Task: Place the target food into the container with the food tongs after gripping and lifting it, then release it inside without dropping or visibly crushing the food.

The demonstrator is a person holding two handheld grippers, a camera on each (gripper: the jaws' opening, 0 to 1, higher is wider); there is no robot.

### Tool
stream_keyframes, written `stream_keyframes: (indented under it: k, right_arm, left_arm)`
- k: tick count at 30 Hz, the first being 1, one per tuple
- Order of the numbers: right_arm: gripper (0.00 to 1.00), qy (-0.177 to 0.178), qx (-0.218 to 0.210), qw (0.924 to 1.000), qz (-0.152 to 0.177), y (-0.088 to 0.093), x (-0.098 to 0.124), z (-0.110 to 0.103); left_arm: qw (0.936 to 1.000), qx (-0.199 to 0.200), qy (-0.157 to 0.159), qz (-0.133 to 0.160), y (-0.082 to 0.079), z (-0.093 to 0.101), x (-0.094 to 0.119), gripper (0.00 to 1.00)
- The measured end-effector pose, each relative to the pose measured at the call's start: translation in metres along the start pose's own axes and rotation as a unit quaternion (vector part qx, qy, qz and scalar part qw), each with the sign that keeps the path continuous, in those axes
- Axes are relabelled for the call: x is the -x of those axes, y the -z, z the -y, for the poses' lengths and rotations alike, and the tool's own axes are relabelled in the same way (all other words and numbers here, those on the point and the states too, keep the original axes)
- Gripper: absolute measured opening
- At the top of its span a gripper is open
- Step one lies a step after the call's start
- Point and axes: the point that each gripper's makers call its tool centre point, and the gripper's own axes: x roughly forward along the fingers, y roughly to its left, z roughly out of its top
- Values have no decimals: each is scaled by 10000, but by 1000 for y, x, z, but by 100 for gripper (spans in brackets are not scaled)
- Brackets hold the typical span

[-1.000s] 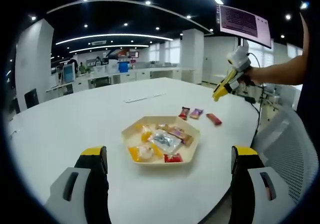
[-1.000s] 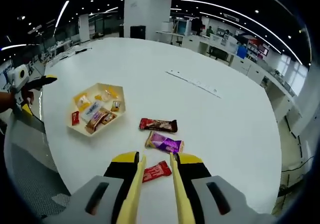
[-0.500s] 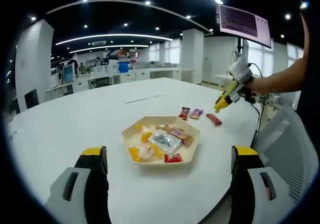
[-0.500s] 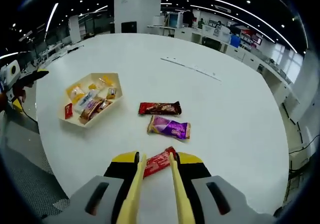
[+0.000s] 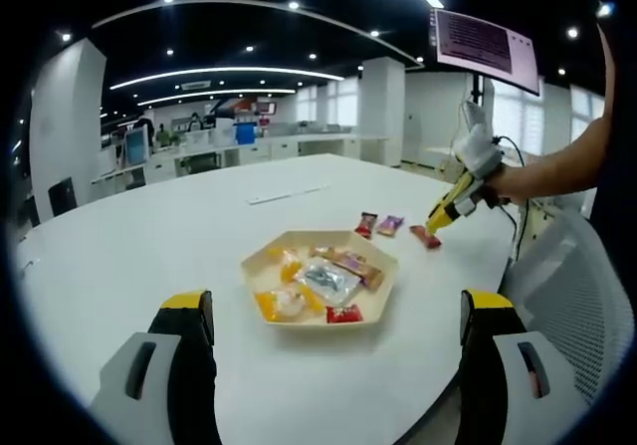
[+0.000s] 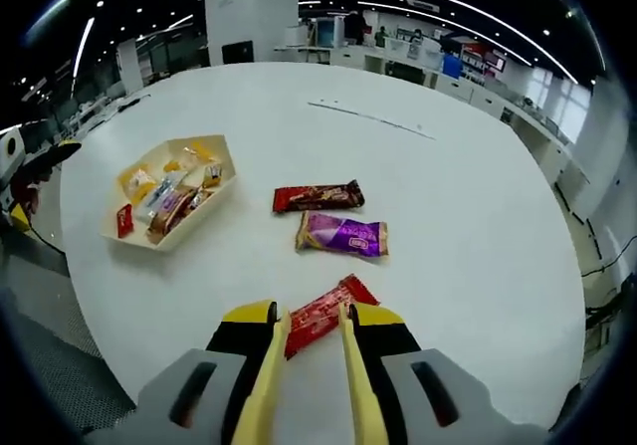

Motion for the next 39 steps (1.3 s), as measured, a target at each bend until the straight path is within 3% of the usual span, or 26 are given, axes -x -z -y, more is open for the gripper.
stream_keyframes:
  k: [5,15,21,26,39]
  right_arm:
    - [29,-11,29,10000,-31,0,-1,1]
    - [29,-149,517,9982,-260,9,8,9]
    - [29,-204,503,9980,-336,11,10,18]
    - [29,-297,214,9991,-230,5,7,13]
    - [29,-168,42,9997,-190,1,-9,14]
  left_arm:
    - [10000,-16,-3,-20,1,0,0,100]
    - [10000,-11,25,-25,1,1,-1,100]
    - [10000,-20,41,-42,2,1,-1,100]
    - [10000,-17,27,-40,1,1,-1,100]
    - [10000,-7,10,-44,1,0,-1,100]
